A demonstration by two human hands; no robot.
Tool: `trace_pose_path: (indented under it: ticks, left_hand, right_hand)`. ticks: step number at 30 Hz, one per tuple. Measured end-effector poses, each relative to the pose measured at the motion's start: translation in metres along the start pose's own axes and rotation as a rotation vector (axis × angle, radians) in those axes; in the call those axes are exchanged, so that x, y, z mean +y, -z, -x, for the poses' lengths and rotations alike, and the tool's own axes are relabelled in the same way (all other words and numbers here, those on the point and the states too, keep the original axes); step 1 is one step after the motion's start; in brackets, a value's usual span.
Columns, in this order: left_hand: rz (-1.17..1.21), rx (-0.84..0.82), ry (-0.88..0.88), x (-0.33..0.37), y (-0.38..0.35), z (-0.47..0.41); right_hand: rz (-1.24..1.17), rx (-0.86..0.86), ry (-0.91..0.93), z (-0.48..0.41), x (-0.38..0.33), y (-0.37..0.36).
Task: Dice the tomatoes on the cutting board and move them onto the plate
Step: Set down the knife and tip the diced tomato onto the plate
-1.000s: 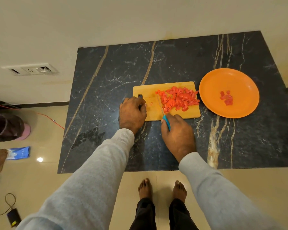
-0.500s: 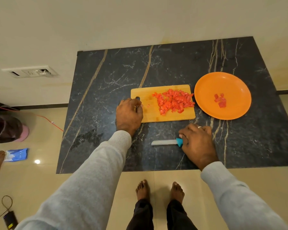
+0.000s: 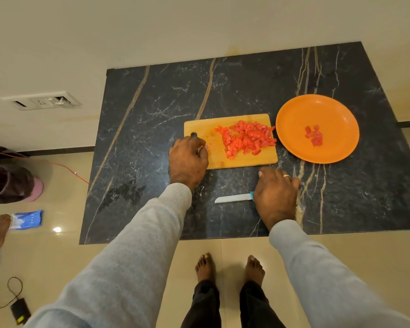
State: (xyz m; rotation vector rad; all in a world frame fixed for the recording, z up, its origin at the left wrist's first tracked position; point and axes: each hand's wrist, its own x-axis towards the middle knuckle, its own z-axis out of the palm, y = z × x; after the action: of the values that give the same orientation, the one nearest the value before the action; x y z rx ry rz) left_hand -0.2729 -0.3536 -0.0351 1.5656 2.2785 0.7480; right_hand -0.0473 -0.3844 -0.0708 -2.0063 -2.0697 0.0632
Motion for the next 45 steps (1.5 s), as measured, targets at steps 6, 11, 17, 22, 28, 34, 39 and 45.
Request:
trace_pose_path:
  ticks: [6, 11, 17, 22, 28, 34, 39, 45]
  left_hand:
    - [-0.005, -0.009, -0.014, 0.000, -0.005, -0.002]
    - [0.022, -0.010, -0.016, 0.002, -0.005, -0.001]
    - [-0.007, 0.084, 0.176, 0.006, 0.004, -0.011]
    - [-0.027, 0.073, 0.402, 0.002, 0.007, -0.023]
    - [-0.015, 0.000, 0.535, 0.001, 0.008, -0.030]
    - [-0.007, -0.031, 0.543, -0.002, 0.007, -0.034]
    - [0.032, -0.062, 0.621, -0.006, 0.005, -0.040]
    - [0.047, -0.097, 0.701, -0.004, 0.004, -0.048]
  right_hand:
    - [-0.016, 0.023, -0.009, -0.011, -0.007, -0.004]
    - [-0.076, 0.104, -0.005, -0.016, -0.008, 0.003]
    - [-0.189, 0.062, -0.271, -0.046, -0.015, 0.024]
    - [-0.148, -0.068, -0.357, -0.058, -0.018, 0.024]
    - [-0.225, -0.085, -0.451, -0.067, -0.022, 0.024]
    - [-0.220, -0.110, -0.554, -0.066, -0.023, 0.026]
    - [-0.223, -0.163, -0.594, -0.066, -0.028, 0.027]
    - [-0.327, -0.181, -0.702, -0.069, -0.033, 0.032]
